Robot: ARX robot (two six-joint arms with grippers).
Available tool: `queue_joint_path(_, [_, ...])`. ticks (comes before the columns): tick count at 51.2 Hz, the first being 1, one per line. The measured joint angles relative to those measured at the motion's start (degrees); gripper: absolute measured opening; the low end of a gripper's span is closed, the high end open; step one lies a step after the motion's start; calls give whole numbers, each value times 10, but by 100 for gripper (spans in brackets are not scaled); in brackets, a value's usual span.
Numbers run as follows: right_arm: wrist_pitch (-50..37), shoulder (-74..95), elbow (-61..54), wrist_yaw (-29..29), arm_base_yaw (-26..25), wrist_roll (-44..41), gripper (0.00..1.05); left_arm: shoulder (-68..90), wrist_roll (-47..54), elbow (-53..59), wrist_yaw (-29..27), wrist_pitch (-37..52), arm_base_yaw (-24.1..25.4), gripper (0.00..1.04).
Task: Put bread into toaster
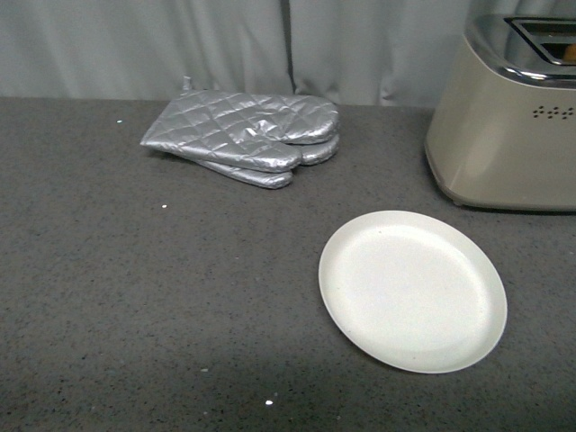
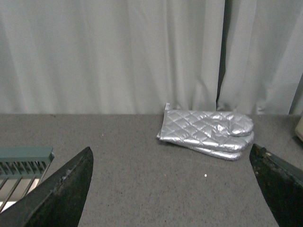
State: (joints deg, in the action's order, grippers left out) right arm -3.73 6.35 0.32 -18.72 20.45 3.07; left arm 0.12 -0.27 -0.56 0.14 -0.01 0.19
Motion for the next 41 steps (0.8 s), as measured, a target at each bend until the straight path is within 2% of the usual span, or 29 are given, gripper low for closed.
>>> queue_joint_path(5, [16,-40,0,45,-55,-16,17,0,0,0,1,0,0,98])
queue_joint_path(11, [17,-43,0,42,-62,-23,0,0,0,0,0,0,0,98])
queue_joint_path(15, [9,-37,0,19,-45,-25,1,0,0,0,0,0,0,98])
queue_joint_path(18, [-11,-22,0,-23,-13,-27,1,0,0,0,-2,0,0,98])
queue_joint_path(24, [-101,54,0,-149,103,-27,1,0,0,0,-2,0,0,98])
queue_joint_path(25, [-105,63,0,-151,122,-27,1,0,0,0,0,0,0,98])
queue_joint_path(29, [-92,65,-1,-139,127,-30,10,0,0,0,0,0,0,98])
queue_joint_path(38, [-90,59,-1,-140,125,-28,39,0,0,0,-1,0,0,98])
queue_joint_path(41, [-63,40,-1,-105,103,-29,28,0,0,0,-1,0,0,98])
